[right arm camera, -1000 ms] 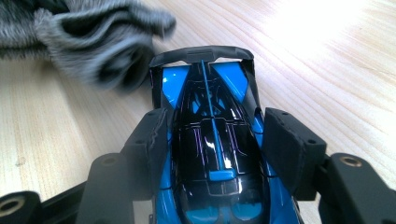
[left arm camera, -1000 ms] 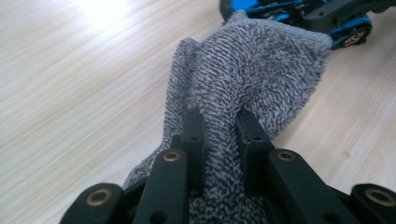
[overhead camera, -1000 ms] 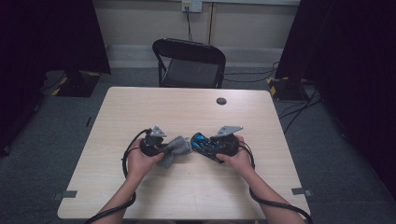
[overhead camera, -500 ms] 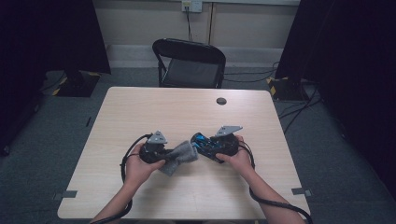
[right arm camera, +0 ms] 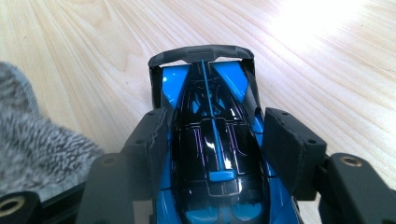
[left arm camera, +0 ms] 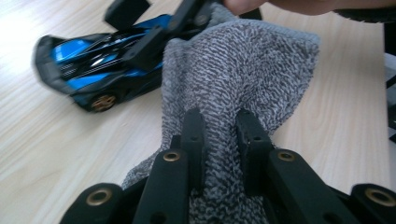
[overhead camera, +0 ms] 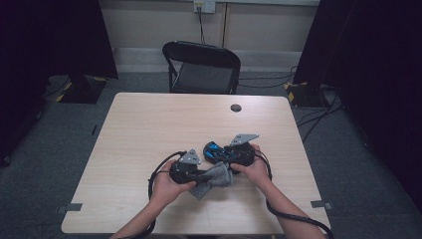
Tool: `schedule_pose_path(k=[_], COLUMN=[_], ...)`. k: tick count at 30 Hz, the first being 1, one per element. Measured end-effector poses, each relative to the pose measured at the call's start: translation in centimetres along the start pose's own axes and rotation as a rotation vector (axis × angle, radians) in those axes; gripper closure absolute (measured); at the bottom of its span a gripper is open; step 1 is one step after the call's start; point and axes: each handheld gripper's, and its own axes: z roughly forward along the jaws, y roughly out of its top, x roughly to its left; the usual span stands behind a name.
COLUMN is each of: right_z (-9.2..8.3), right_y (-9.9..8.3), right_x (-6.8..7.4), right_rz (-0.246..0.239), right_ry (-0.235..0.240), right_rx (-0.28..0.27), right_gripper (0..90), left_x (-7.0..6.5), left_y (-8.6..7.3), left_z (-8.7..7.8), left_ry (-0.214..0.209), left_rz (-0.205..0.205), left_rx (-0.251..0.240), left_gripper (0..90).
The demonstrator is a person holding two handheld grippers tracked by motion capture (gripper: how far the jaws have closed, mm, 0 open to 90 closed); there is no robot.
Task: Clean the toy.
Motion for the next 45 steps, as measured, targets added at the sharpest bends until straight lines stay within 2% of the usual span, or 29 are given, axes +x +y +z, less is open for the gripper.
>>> schedule_pose_path(k=[2,9,12,13,16,18,20,21,25,26,28,29,30,32,34,41,45], right_z=[0.0,0.0,0.0,0.0,0.0,0.0,0.0,0.0,0.0,0.0,0.0,0.0,0.0,0.0,0.0,0.0,0.0], right_y=[0.0,0.1,0.1,0.1,0.1,0.2,0.1,0.1,0.1,0.1,0.0,0.0,0.0,0.0,0.0,-0.1,-0.1], right_x=[0.0,-0.1,-0.1,-0.1,-0.2,-0.2,-0.2,-0.2,-0.2,-0.2,-0.2,-0.2,-0.2,-0.2,-0.2,-0.2,-0.1], right_rz=[0.002,-0.002,-0.003,-0.003,-0.004,-0.004,-0.004,-0.004,-0.003,-0.003,-0.004,-0.004,-0.003,-0.002,-0.003,-0.003,-0.001], right_ry=[0.003,0.006,0.008,0.008,0.012,0.013,0.012,0.012,0.011,0.011,0.012,0.011,0.012,0.013,0.013,0.012,0.011], right_rx=[0.0,0.005,0.007,0.007,0.009,0.01,0.008,0.006,0.004,0.004,0.003,0.003,0.001,0.0,-0.002,-0.005,-0.006], right_gripper=[41.4,41.4,41.4,41.4,41.4,41.4,41.4,41.4,41.4,41.4,41.4,41.4,41.4,41.4,41.4,41.4,41.4], left_x=[-0.2,-1.5,-2.1,-2.1,-3.1,-3.7,-3.6,-3.4,-2.7,-2.5,-1.9,-1.7,-1.1,-0.8,-0.2,1.1,2.1], left_y=[0.1,0.8,1.2,1.2,1.6,1.9,2.1,2.1,2.1,2.1,2.3,2.3,2.3,2.3,2.1,1.5,1.0], left_z=[0.2,1.8,3.0,3.0,4.3,5.3,5.9,6.2,6.9,7.1,7.1,7.1,6.9,6.8,6.5,5.3,4.3], left_ry=[-0.008,-0.049,-0.089,-0.089,-0.133,-0.16,-0.146,-0.142,-0.124,-0.112,-0.081,-0.059,-0.026,-0.015,0.005,0.053,0.095], left_rz=[0.001,0.046,0.057,0.057,0.1,0.113,0.12,0.104,0.083,0.057,0.064,0.049,0.038,0.04,0.022,0.001,-0.015], left_rx=[-0.002,0.007,0.0,0.0,0.027,0.039,0.048,0.044,0.054,0.048,0.057,0.055,0.054,0.062,0.055,0.061,0.06], left_gripper=[76.0,76.0,76.1,76.0,76.0,76.0,76.0,76.0,75.9,75.9,75.9,75.8,75.8,75.8,75.8,75.8,75.8])
